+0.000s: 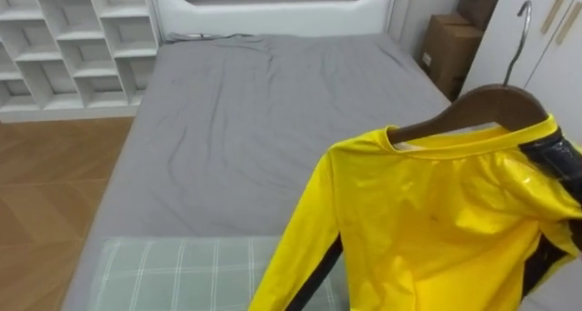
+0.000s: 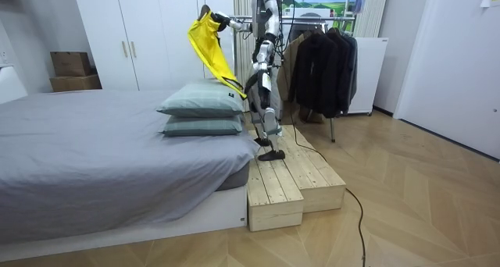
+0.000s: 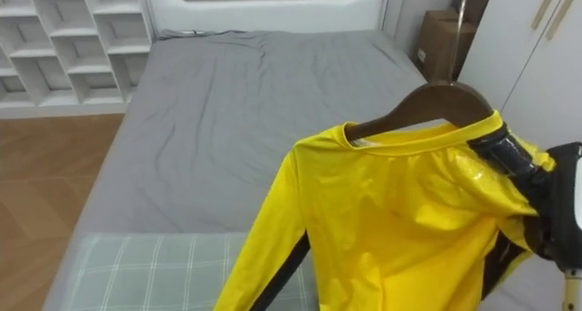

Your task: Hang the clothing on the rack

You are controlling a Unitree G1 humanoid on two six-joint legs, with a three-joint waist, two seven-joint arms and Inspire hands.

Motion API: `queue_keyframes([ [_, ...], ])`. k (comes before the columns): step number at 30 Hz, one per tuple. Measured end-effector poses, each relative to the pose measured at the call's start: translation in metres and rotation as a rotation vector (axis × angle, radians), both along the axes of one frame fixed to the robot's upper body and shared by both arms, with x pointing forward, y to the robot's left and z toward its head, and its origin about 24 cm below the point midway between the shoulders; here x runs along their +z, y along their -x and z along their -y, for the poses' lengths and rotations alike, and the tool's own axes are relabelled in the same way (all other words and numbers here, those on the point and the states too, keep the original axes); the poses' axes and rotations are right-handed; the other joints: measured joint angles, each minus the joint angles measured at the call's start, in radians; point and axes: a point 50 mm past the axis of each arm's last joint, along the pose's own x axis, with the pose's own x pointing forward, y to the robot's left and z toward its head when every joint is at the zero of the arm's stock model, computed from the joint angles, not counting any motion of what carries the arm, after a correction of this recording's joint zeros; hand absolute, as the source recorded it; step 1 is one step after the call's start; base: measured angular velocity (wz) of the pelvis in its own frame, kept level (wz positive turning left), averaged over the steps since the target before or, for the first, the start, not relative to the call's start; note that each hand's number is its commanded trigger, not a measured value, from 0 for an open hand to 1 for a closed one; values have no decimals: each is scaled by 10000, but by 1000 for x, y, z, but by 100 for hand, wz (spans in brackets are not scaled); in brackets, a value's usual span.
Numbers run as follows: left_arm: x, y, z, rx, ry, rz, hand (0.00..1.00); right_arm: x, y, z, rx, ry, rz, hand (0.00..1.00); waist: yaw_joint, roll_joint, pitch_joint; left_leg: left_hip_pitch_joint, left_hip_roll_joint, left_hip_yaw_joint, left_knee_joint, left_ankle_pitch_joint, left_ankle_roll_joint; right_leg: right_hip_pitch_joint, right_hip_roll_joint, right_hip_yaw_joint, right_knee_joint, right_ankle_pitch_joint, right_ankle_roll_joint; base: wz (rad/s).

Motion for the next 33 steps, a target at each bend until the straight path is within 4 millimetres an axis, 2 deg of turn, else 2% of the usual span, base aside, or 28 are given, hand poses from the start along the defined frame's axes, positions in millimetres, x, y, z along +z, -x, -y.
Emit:
queue_keyframes([
  [10,-10,74,25,-417,2157,-2266,0,16,5,-13,334,626,-18,100,154,-82,45,-9,-111,187,-11,-115,162,-220,-50,298,218,-111,110,-5],
  [15,-11,89,34,-1706,3177,-3129,0,31,4,-20,553,638,152,100,187,-156,88,-33,-136,259,-7,-159,208,-306,-93,322,371,-127,161,-2],
  [20,-14,79,37,-3026,3705,-3432,0,48,4,-30,1010,503,743,100,213,-218,93,-183,-156,315,8,-179,238,-455,-113,349,388,-140,187,-1],
  [21,-15,76,38,-3171,3763,-3410,0,49,3,-32,1125,447,794,100,240,-278,58,-169,-156,326,16,-178,238,-445,-112,363,383,-140,187,0],
  [22,-16,73,38,-3374,3794,-3416,0,48,2,-35,1243,364,804,100,224,-255,77,-173,-155,336,44,-178,238,-427,-110,361,363,-140,187,0],
  [25,-18,58,39,-4097,3818,-3352,0,44,0,-45,1634,235,620,100,233,-359,72,-195,-157,377,85,-178,238,-424,-119,331,349,-142,191,0],
  [26,-19,55,39,-4235,3822,-3327,0,43,-1,-47,1741,210,575,100,231,-305,108,-196,-157,388,85,-178,238,-424,-115,343,334,-142,192,0],
  [31,-22,33,40,-5379,3818,-3068,0,35,-5,-64,2614,-355,72,100,294,-306,107,-168,-143,539,85,-179,236,-426,-112,351,321,-135,198,-2],
  [33,-22,32,41,-5626,3827,-3126,0,33,-6,-67,2786,-489,-64,100,302,-292,112,-170,-139,553,85,-181,235,-426,-113,345,305,-128,197,0],
])
